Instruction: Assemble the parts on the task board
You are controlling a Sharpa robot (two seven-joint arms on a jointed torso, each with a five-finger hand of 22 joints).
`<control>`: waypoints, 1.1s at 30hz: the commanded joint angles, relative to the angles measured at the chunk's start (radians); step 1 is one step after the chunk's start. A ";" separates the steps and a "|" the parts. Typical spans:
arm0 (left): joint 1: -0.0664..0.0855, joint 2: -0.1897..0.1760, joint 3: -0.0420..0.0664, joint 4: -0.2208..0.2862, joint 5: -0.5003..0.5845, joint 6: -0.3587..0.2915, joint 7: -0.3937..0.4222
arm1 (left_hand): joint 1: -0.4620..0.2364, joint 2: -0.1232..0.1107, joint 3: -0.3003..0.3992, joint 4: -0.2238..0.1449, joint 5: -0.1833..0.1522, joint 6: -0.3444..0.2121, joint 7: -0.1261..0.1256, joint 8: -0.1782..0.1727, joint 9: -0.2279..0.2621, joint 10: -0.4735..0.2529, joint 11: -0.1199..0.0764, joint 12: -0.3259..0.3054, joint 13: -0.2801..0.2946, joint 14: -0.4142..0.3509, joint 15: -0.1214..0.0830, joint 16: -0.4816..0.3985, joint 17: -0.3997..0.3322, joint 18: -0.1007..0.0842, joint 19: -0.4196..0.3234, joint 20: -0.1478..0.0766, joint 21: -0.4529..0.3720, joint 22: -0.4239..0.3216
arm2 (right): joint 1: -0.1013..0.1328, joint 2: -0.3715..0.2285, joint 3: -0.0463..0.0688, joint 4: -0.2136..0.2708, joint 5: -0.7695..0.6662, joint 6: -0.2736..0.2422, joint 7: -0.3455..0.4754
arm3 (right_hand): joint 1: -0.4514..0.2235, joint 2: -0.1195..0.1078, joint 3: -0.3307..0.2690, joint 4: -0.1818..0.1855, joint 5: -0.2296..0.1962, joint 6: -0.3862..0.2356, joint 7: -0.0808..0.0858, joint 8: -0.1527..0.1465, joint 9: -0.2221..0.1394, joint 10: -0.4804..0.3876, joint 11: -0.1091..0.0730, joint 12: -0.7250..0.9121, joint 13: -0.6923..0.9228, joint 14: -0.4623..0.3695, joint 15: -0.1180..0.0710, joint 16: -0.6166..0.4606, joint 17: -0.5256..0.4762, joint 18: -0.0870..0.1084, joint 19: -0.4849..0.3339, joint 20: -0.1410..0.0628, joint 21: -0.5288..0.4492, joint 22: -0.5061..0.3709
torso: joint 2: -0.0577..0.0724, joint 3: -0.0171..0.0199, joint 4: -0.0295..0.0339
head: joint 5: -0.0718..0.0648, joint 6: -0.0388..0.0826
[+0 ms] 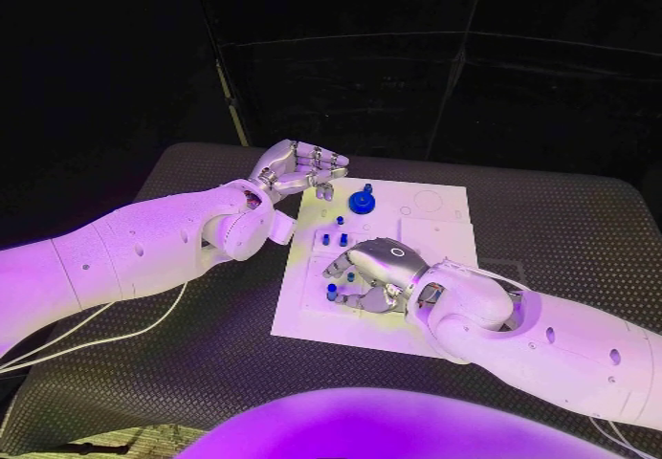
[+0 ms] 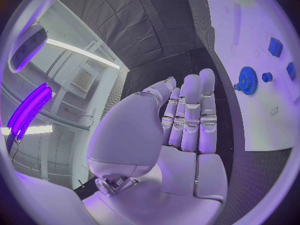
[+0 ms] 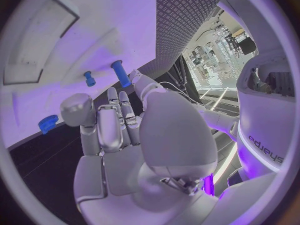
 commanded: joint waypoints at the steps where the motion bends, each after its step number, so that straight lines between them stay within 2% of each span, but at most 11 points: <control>1: 0.001 -0.001 0.001 0.001 0.003 0.014 -0.002 | -0.004 0.003 0.005 -0.002 0.001 -0.006 -0.002 0.002 0.000 -0.006 -0.002 0.006 -0.001 -0.007 -0.001 -0.005 -0.001 0.019 -0.006 0.001 -0.007 -0.001 | 0.001 -0.035 0.001 0.038 0.056 -0.101 0.049 | -0.002 0.010 -0.010 0.000 0.005 -0.009 0.000 -0.005 0.001 -0.009 0.000 0.008 0.002 0.006 0.007 -0.004 -0.005 0.006 -0.009 -0.002 -0.009 -0.006 | -0.001 -0.0005 -0.0003 | -0.009 0.011; 4: 0.001 -0.002 0.001 0.001 0.003 0.015 -0.002 | -0.005 0.002 0.004 -0.002 0.000 -0.007 -0.002 0.003 0.000 -0.007 -0.001 0.006 -0.001 -0.007 -0.001 -0.005 -0.001 0.019 -0.006 0.001 -0.007 -0.002 | 0.001 -0.092 0.006 0.079 0.117 -0.104 0.040 | -0.007 0.012 -0.024 0.000 0.007 -0.009 0.001 -0.003 0.002 -0.006 -0.003 0.023 0.003 0.008 0.005 -0.003 -0.004 0.006 -0.008 -0.003 -0.009 -0.007 | -0.003 -0.0008 -0.0011 | -0.019 0.016; 8: 0.001 -0.004 0.001 0.000 0.003 0.014 -0.003 | -0.005 0.002 0.004 -0.002 0.000 -0.007 -0.002 0.003 0.000 -0.007 -0.001 0.006 -0.001 -0.007 -0.001 -0.005 -0.001 0.019 -0.006 0.001 -0.007 -0.002 | 0.002 -0.184 0.046 0.122 0.289 -0.113 0.015 | -0.026 0.025 -0.043 0.014 0.012 0.050 0.033 0.024 0.013 0.093 -0.008 0.094 0.023 0.019 0.000 0.013 0.023 -0.004 0.017 -0.008 0.022 0.050 | -0.004 -0.0033 -0.0010 | -0.048 0.034; 10: 0.001 -0.004 0.001 -0.001 0.003 0.014 -0.002 | -0.005 0.002 0.004 -0.002 0.000 -0.007 -0.002 0.003 0.000 -0.007 -0.001 0.006 -0.001 -0.007 -0.001 -0.005 -0.001 0.019 -0.006 0.001 -0.007 -0.002 | 0.003 -0.241 0.072 0.137 0.394 -0.122 -0.008 | -0.028 0.029 -0.050 0.016 0.016 0.083 0.020 0.042 0.018 0.207 -0.031 0.165 0.055 0.026 -0.014 0.028 0.051 -0.017 0.051 -0.016 0.070 0.136 | -0.006 -0.0054 -0.0009 | -0.068 0.039; 13: 0.001 -0.005 0.001 -0.003 0.003 0.014 -0.002 | -0.005 0.002 0.004 -0.002 0.000 -0.007 -0.002 0.003 0.000 -0.007 -0.001 0.006 -0.001 -0.007 -0.001 -0.005 -0.001 0.019 -0.006 0.001 -0.007 -0.002 | 0.003 -0.320 0.094 0.154 0.486 -0.123 -0.056 | -0.114 0.020 -0.108 0.065 0.050 0.111 -0.013 0.070 0.024 0.345 -0.065 0.290 0.133 0.042 -0.042 0.058 0.103 -0.032 0.088 -0.041 0.122 0.224 | -0.007 -0.0052 -0.0031 | -0.092 0.047; 15: 0.001 -0.006 0.000 -0.003 0.003 0.014 -0.003 | -0.005 0.002 0.004 -0.002 0.000 -0.007 -0.002 0.003 0.000 -0.007 -0.001 0.007 -0.001 -0.008 -0.001 -0.006 -0.001 0.019 -0.006 0.001 -0.007 -0.002 | 0.004 -0.355 0.100 0.159 0.514 -0.118 -0.088 | -0.182 0.024 -0.169 0.116 0.174 0.126 -0.037 0.101 0.033 0.371 -0.083 0.482 0.343 0.044 -0.057 0.062 0.101 -0.038 0.104 -0.066 0.147 0.263 | -0.009 -0.0061 -0.0041 | -0.106 0.051; 17: 0.001 -0.006 0.000 -0.003 0.003 0.014 -0.002 | -0.005 0.002 0.003 -0.002 0.000 -0.007 -0.002 0.003 0.000 -0.007 -0.001 0.007 -0.001 -0.008 -0.001 -0.006 -0.001 0.019 -0.006 0.002 -0.007 -0.002 | 0.003 -0.387 0.104 0.165 0.537 -0.118 -0.119 | -0.194 0.028 -0.202 0.130 0.194 0.141 -0.043 0.130 0.045 0.405 -0.087 0.682 0.583 0.048 -0.070 0.072 0.119 -0.043 0.111 -0.068 0.160 0.289 | -0.009 -0.0055 -0.0052 | -0.114 0.055; 19: 0.001 -0.006 0.000 -0.003 0.003 0.014 -0.002 | -0.008 0.002 0.002 -0.001 0.000 -0.007 -0.002 0.004 0.001 -0.007 -0.001 0.008 0.000 -0.008 -0.001 -0.006 -0.001 0.019 -0.006 0.002 -0.008 -0.003 | 0.003 -0.416 0.107 0.171 0.552 -0.120 -0.150 | -0.170 0.053 -0.272 0.133 0.199 0.122 -0.050 0.192 0.076 0.411 -0.093 0.959 0.920 0.056 -0.075 0.107 0.182 -0.049 0.120 -0.084 0.180 0.325 | -0.007 -0.0038 -0.0039 | -0.124 0.059; 21: 0.001 -0.006 0.000 -0.003 0.003 0.014 -0.001 | -0.011 0.002 0.001 0.000 -0.001 -0.007 -0.002 0.005 0.001 -0.007 -0.001 0.009 0.000 -0.008 0.000 -0.006 -0.001 0.019 -0.006 0.002 -0.008 -0.003 | 0.002 -0.439 0.109 0.178 0.544 -0.121 -0.182 | -0.158 0.052 -0.296 0.126 0.198 0.108 -0.047 0.212 0.087 0.441 -0.096 1.059 1.059 0.062 -0.073 0.126 0.223 -0.052 0.124 -0.077 0.189 0.343 | -0.007 -0.0027 -0.0042 | -0.130 0.061; 27: 0.000 -0.009 -0.001 -0.004 0.003 0.014 -0.001 | -0.011 0.002 0.001 0.000 -0.001 -0.007 -0.002 0.005 0.001 -0.007 -0.001 0.009 0.000 -0.008 0.000 -0.006 -0.001 0.019 -0.006 0.002 -0.008 -0.003 | -0.008 -0.483 0.109 0.196 0.425 -0.082 -0.282 | -0.142 0.057 -0.375 0.127 0.176 0.051 -0.044 0.278 0.125 0.468 -0.091 1.173 1.217 0.068 -0.067 0.153 0.279 -0.056 0.130 -0.072 0.203 0.372 | -0.009 -0.0035 -0.0080 | -0.144 0.060; 33: -0.001 -0.006 -0.001 -0.004 0.003 0.020 0.000 | -0.013 0.001 -0.001 0.002 -0.001 -0.008 -0.002 0.006 0.001 -0.008 -0.001 0.010 0.000 -0.008 0.000 -0.006 -0.002 0.019 -0.006 0.003 -0.009 -0.004 | -0.065 -0.490 0.109 0.225 0.269 0.001 -0.403 | -0.151 0.057 -0.434 0.163 0.141 0.021 -0.043 0.331 0.151 0.465 -0.092 1.184 1.240 0.070 -0.067 0.163 0.302 -0.061 0.136 -0.070 0.214 0.397 | -0.012 -0.0060 -0.0083 | -0.151 0.067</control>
